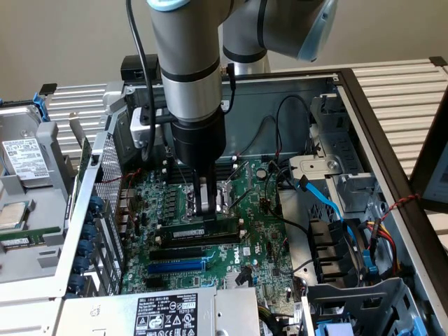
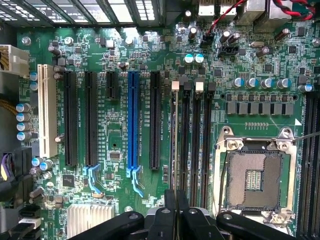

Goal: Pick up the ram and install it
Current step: 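Insert the ram into the slot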

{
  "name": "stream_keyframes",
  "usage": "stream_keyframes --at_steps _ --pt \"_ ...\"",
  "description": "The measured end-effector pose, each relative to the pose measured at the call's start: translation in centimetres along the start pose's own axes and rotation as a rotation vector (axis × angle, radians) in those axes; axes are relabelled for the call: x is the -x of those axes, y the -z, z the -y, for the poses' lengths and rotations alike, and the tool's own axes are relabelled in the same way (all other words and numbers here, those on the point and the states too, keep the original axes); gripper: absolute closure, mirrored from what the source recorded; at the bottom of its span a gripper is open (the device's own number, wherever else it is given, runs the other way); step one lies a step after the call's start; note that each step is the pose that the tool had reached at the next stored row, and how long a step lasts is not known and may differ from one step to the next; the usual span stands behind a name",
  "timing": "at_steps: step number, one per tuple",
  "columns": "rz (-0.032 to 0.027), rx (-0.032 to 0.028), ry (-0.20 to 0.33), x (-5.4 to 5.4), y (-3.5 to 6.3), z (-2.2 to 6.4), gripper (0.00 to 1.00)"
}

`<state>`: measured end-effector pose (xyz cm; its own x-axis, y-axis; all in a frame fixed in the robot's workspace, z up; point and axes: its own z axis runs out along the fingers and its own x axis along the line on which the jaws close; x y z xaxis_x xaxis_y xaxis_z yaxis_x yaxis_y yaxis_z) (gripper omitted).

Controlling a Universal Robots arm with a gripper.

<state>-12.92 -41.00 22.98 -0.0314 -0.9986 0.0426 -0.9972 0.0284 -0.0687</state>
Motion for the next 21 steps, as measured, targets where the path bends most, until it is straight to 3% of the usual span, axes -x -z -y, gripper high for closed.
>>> stream_keyframes --at_steps 8,16,17,21 --pt "-0.0003 -0.0050 -0.008 0.00 -0.22 -0.11 0.88" --pt "-0.0005 -0.0043 -0.009 0.01 -0.39 -0.21 0.86" --pt "-0.0005 -0.0015 -0.009 0.01 -0.39 -0.22 0.80" --pt "-0.0011 0.0189 -0.008 0.00 -0.20 -0.23 0.80"
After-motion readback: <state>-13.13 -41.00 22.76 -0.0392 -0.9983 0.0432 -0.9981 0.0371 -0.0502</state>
